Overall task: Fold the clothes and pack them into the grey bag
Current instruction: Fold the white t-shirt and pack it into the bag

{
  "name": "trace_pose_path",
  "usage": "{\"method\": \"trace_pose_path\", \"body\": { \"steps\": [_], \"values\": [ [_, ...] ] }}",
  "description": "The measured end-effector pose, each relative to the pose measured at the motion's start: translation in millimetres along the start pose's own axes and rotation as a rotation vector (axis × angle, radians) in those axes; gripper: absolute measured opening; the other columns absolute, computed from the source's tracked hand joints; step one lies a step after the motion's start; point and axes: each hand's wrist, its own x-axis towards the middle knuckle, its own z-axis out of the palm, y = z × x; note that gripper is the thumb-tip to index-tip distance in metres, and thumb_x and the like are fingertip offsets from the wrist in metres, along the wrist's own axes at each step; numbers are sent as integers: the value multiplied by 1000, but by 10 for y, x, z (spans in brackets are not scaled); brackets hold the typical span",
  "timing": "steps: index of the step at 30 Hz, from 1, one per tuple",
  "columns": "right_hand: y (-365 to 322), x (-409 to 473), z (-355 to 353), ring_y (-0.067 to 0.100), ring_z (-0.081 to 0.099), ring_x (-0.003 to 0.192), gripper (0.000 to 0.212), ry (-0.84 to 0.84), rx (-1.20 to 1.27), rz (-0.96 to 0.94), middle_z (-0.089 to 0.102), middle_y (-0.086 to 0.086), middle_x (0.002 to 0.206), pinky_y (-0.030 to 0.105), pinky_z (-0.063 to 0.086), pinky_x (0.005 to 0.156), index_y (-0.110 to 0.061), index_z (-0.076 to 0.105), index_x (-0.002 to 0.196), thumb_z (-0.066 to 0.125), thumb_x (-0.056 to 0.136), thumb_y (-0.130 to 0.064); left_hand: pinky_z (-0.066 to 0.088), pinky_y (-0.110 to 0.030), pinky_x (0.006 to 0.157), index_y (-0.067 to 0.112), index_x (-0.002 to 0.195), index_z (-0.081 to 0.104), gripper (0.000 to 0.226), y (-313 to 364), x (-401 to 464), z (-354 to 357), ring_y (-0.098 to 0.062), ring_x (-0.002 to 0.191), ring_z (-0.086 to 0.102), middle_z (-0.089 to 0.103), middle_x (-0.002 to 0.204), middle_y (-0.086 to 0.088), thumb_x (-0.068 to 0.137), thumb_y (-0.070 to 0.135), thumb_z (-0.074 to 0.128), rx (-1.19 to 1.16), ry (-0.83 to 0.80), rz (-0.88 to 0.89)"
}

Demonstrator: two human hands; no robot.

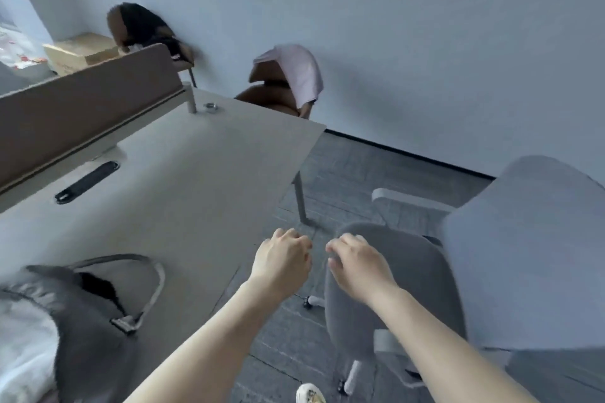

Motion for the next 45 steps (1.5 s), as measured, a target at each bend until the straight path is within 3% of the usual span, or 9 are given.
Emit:
{"method": "trace_pose_path", "body": {
  "steps": [8,13,23,31,39,45],
  "values": [
    [820,-1302,-547,22,52,111,26,164,-17,259,58,-2,116,36,49,79,-21,61,117,49,96,-29,45,-35,77,20,107,65,26,1563,-102,292,-24,107,52,59,107,-1,94,29,44,-40,-94,329],
    [1460,-1963,-981,20,50,114,26,274,10,358,58,-4,120,34,47,79,-21,60,119,50,96,-28,45,-33,78,23,111,65,28,2522,-107,398,-21,111,49,59,111,3,96,31,43,-33,-93,371],
    [3050,-3170,-1744,17,49,116,30,291,3,344,56,-5,123,31,48,75,-20,58,124,46,98,-28,40,-32,80,29,119,63,29,4494,-97,681,-20,116,50,59,116,5,96,32,45,-56,-66,278],
    [4144,-3002,-2107,16,52,114,28,300,24,300,58,-4,122,33,52,74,-20,60,122,48,98,-25,42,-33,82,27,125,59,32,5299,428,770,-17,120,48,58,124,6,97,35,45,-48,-1,202],
    [5181,-2442,-2317,13,50,118,29,285,-18,256,57,-6,124,32,53,78,-21,59,124,47,99,-27,41,-30,74,26,121,61,29,5910,1448,1035,-18,110,53,61,114,6,98,35,46,-115,71,160],
    [6009,-1996,-2512,10,51,115,28,275,19,186,58,-9,124,27,50,76,-22,59,124,47,99,-27,42,-31,77,28,127,56,33,6205,2053,1221,-18,111,53,61,117,7,97,36,46,-131,106,-18]
  ]
}}
